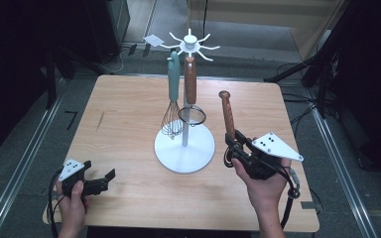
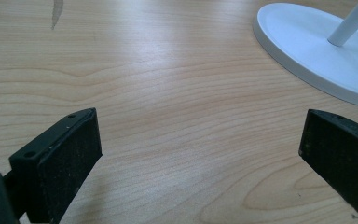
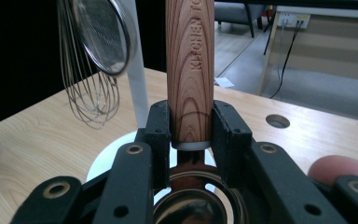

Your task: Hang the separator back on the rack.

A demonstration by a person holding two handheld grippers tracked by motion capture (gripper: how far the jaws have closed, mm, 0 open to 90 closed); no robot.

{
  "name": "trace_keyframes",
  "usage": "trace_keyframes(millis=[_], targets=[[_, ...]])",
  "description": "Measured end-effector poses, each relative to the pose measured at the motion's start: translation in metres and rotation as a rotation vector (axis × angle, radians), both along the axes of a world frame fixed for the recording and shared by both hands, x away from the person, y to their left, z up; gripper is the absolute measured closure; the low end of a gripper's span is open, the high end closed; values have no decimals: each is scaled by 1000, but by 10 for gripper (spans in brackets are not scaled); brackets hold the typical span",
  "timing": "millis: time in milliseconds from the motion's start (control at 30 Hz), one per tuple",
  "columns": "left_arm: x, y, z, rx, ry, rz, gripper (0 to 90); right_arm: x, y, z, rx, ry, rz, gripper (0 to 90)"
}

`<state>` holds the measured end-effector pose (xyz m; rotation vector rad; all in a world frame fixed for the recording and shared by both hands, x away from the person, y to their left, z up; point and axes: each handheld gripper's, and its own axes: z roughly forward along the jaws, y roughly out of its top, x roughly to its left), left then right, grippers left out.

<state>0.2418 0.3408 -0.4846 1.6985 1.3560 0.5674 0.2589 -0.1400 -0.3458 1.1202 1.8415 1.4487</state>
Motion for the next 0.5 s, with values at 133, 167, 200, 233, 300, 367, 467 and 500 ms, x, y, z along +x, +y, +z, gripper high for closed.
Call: trace_keyframes(millis=[133,167,200,233,300,367,467,500], targets=[[0,0,0,0,2,0,0,-1,4,6,17,-27,12,714],[0,0,0,-1,1,1,0,-1,5,8,19,-33,15,713],[0,0,0,-1,1,0,0,-2,7,9,21,-36,15,713],[0,0,0,-1,1,1,0,-2,8,11,23,-41,17,714],[0,0,0,-2,1,1,0,-2,10,15,27,-51,22,714],[0,0,0,0,2,0,0,-2,12,18,29,-59,27,714],[0,0,0,1,4,1,0,-3,16,22,28,-72,36,713],[0,0,0,1,4,1,0,-3,17,24,29,-78,40,713]])
